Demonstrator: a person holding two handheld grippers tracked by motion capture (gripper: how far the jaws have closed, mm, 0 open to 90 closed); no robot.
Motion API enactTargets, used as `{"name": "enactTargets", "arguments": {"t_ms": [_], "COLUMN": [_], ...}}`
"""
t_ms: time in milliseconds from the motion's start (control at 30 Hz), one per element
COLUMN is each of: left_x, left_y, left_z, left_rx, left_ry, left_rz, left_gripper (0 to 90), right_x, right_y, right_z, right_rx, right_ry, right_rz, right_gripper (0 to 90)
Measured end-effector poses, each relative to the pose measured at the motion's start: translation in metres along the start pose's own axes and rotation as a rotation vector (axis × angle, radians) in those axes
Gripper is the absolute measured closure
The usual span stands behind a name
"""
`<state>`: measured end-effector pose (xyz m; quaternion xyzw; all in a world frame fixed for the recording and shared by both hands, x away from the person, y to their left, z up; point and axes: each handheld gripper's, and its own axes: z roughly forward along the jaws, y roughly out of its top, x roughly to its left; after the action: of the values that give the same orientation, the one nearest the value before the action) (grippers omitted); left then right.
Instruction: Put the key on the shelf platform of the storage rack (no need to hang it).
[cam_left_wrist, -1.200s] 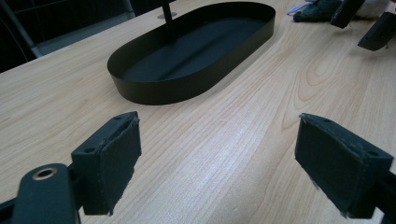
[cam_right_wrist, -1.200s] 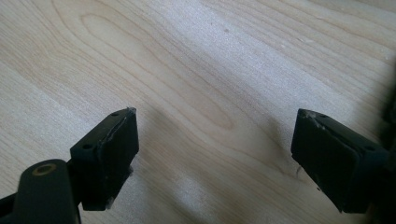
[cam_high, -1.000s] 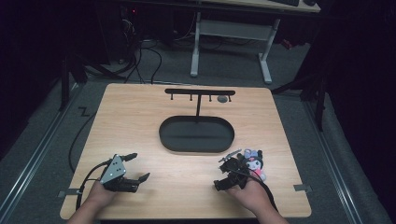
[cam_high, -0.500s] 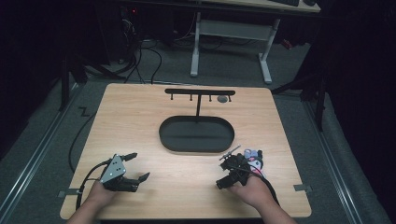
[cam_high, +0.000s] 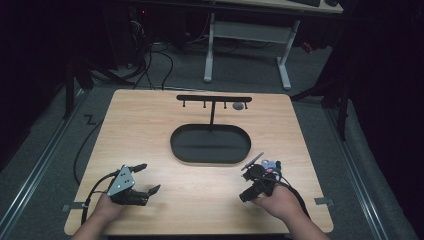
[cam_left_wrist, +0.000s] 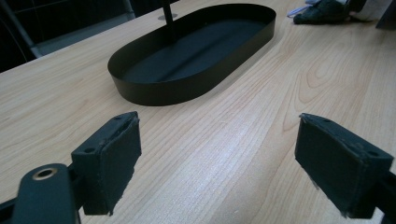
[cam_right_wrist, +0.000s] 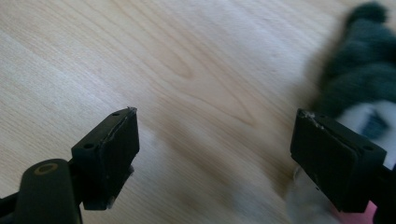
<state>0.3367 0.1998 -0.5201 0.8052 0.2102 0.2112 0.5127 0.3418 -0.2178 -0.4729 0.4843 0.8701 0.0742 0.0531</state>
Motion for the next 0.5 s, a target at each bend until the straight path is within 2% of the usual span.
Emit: {"name": "enactTargets", "arguments": {"t_ms": [133,200,300,433,500], "left_x": [0.0,0.0,-0.001,-0.001,-0.001], "left_y": [0.0,0.0,0.0,0.0,0.0], "left_z": [0.0,0.0,0.0,0.001,0.001], "left_rx": [0.001,0.002,0.004,0.008,0.009], "left_ry": [0.001,0.001,0.002,0.002,0.002], "left_rz": [0.0,-0.001,0.002,0.004,0.005], "left_gripper": [15.4,15.4,15.4,15.4,15.4], "right_x": [-0.009,-0.013,-0.019,-0.028,-0.033], "right_y": [-0.002,-0.003,-0.004,-0.006,-0.009], "right_z": [-0.012,-0.017,-0.025,-0.033,-0.036], "right_rx": [-0.004,-0.012,-0.028,-0.022,-0.027], "right_ry": [-0.011,-0.017,-0.023,-0.032,-0.04], "right_rz": [0.022,-0.003,0.002,0.026,0.057], "right_gripper": [15.6,14.9,11.8,4.6,1.3]}}
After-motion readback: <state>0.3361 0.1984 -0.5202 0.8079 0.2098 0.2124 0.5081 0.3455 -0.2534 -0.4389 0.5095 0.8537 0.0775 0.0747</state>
